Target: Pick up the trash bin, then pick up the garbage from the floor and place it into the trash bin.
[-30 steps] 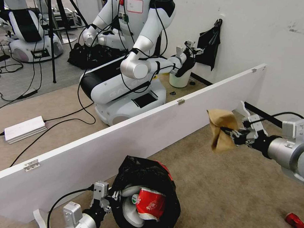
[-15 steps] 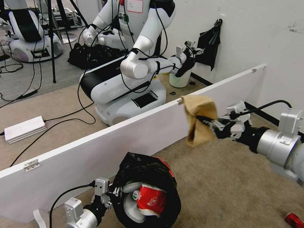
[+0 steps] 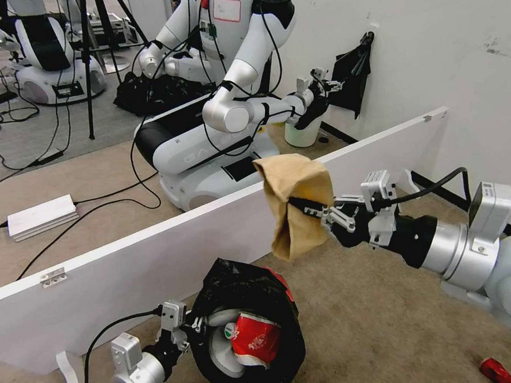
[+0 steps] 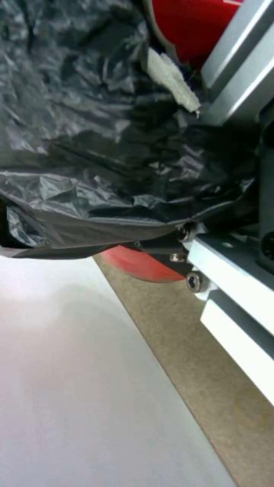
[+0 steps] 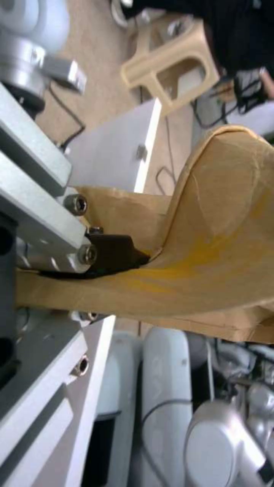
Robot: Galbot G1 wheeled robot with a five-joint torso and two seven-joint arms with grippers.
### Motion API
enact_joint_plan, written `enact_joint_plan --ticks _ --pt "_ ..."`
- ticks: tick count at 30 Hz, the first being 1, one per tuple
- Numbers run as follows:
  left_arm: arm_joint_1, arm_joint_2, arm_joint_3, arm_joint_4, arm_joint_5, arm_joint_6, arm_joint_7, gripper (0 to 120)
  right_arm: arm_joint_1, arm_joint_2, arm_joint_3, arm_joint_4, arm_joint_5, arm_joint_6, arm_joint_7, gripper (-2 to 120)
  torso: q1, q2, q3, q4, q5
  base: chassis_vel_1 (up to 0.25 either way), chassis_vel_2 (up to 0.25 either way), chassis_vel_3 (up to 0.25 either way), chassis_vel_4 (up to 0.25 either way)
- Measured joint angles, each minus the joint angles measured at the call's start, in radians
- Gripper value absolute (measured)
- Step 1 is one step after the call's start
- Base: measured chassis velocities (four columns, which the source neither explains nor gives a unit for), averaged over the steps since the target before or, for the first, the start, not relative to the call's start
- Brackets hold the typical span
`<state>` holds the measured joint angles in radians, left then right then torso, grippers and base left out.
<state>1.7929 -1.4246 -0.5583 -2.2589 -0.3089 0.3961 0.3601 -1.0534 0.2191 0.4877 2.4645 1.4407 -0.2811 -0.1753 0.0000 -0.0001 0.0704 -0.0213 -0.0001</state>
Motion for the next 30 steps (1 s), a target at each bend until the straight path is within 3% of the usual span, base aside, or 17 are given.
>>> enact_joint_plan --ticks 25,30 --pt "-0.005 0.005 0.019 -0.055 0.031 -0.006 0.045 0 0.004 -0.003 -0.056 0.034 -0.019 -0.005 -0.017 0 0.0 0.0 0.0 0.0 0.0001 0.0 0.0 0.0 0.0" --pt "-0.007 0.012 0.018 -0.082 0.02 -0.002 0.046 0 0.068 0.006 -0.136 0.023 -0.025 -0.005 -0.018 0 0.0 0.0 0.0 0.0001 0.0002 0.0 0.0 0.0 0.0"
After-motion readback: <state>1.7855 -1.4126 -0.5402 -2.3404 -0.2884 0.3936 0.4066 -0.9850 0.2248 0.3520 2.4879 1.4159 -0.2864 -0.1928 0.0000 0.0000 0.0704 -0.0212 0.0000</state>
